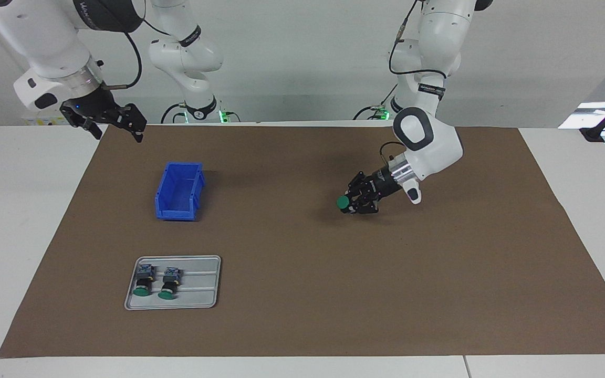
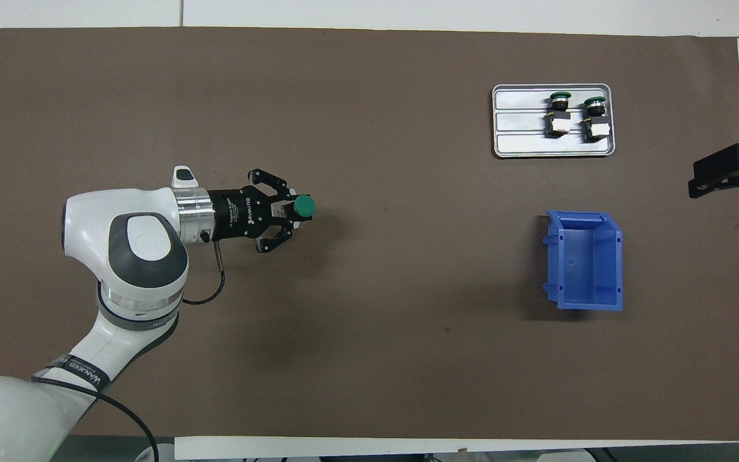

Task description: Place and press button with both arms

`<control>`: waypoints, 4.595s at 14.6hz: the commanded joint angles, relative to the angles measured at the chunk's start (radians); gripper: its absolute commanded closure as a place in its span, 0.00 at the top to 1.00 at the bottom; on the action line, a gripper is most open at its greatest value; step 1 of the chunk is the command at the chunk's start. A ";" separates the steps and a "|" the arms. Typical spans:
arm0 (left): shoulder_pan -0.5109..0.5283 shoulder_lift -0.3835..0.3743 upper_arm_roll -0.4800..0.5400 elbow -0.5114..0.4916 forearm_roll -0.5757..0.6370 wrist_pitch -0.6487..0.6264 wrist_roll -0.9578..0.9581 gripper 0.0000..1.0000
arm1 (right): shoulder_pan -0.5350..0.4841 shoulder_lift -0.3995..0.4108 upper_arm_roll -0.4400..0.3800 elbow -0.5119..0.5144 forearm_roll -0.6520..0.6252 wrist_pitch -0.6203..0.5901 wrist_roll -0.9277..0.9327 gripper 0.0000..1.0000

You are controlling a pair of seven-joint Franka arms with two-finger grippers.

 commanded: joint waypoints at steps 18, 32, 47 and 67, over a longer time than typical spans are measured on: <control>0.093 0.114 -0.007 -0.080 -0.468 -0.227 0.470 0.00 | -0.001 -0.024 0.000 -0.027 -0.001 0.003 -0.017 0.98; 0.102 0.114 -0.007 -0.093 -0.470 -0.237 0.487 0.21 | -0.001 -0.024 0.000 -0.027 -0.001 0.003 -0.017 0.98; 0.105 0.114 -0.005 -0.093 -0.470 -0.223 0.478 1.00 | -0.001 -0.024 0.000 -0.027 -0.001 0.003 -0.017 0.98; 0.060 -0.076 -0.002 -0.018 -0.180 -0.010 0.089 1.00 | -0.001 -0.024 0.000 -0.027 -0.001 0.003 -0.017 0.98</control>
